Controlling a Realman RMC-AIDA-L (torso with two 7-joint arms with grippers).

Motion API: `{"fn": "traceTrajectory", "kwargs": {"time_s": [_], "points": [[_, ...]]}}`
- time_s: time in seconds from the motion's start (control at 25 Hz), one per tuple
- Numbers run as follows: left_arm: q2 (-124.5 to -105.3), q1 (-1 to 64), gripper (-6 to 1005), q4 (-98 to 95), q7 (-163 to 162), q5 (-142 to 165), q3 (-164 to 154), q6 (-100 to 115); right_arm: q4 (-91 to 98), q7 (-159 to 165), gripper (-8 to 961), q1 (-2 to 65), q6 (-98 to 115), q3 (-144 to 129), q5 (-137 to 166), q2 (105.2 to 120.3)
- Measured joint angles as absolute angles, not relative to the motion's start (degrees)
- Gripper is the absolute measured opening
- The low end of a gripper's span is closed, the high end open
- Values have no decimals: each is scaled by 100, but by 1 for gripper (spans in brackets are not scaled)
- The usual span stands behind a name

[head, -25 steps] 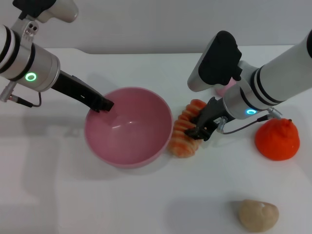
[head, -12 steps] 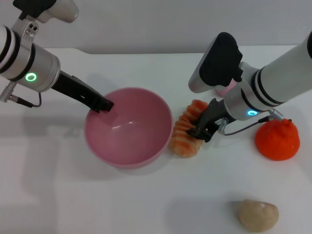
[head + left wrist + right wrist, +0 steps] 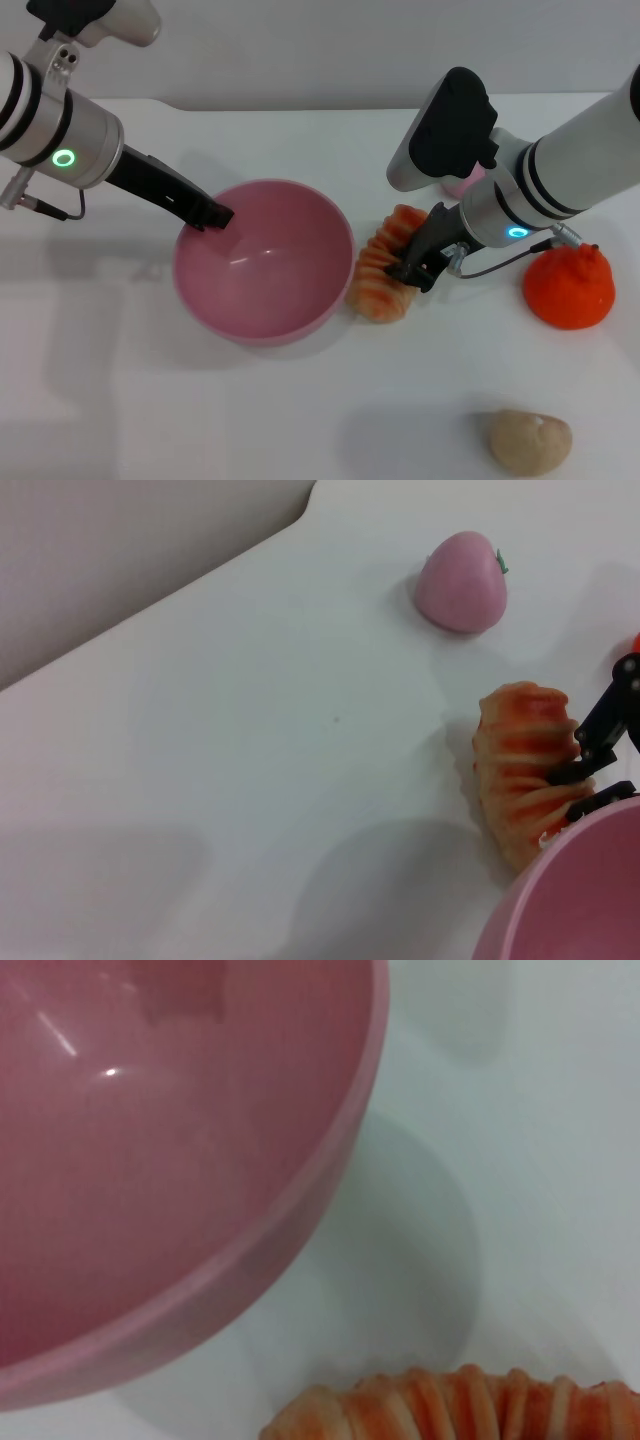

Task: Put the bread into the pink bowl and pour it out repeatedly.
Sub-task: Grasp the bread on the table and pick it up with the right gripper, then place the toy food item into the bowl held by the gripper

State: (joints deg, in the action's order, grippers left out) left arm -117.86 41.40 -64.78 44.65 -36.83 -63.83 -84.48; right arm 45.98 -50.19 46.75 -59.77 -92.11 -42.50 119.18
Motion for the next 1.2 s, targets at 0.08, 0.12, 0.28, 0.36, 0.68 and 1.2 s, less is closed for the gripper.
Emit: {"fn": "traceTrajectory", "kwargs": {"time_s": [0.08, 0.12, 0.28, 0.36, 0.68, 1.2], "points": [[-11786, 4140, 83, -6478, 4464, -3683, -6386, -8451, 4596, -5019, 149, 4676, -5978, -9211, -4248, 11918], [-11786, 4140, 83, -6478, 4464, -3683, -6389, -8452, 4594, -5019, 148, 4676, -5978, -9211, -4248, 11918], [-11786, 4140, 83, -6478, 4465, -3683, -6390, -8455, 4619, -5019, 143, 4661, -5978, -9211, -4244, 11918], [-11786, 4140, 83, -6478, 4464, -3683, -6390, -8455, 4742, -5015, 141, 4599, -6003, -9211, -4243, 11918], [-11781, 4140, 83, -6468, 4464, -3654, -6389, -8430, 5550, -4923, 133, 4170, -6057, -9186, -4232, 11897], [-11766, 4140, 84, -6433, 4447, -3631, -6389, -8394, 7716, -4590, 124, 3137, -6165, -9118, -3728, 11879]]}}
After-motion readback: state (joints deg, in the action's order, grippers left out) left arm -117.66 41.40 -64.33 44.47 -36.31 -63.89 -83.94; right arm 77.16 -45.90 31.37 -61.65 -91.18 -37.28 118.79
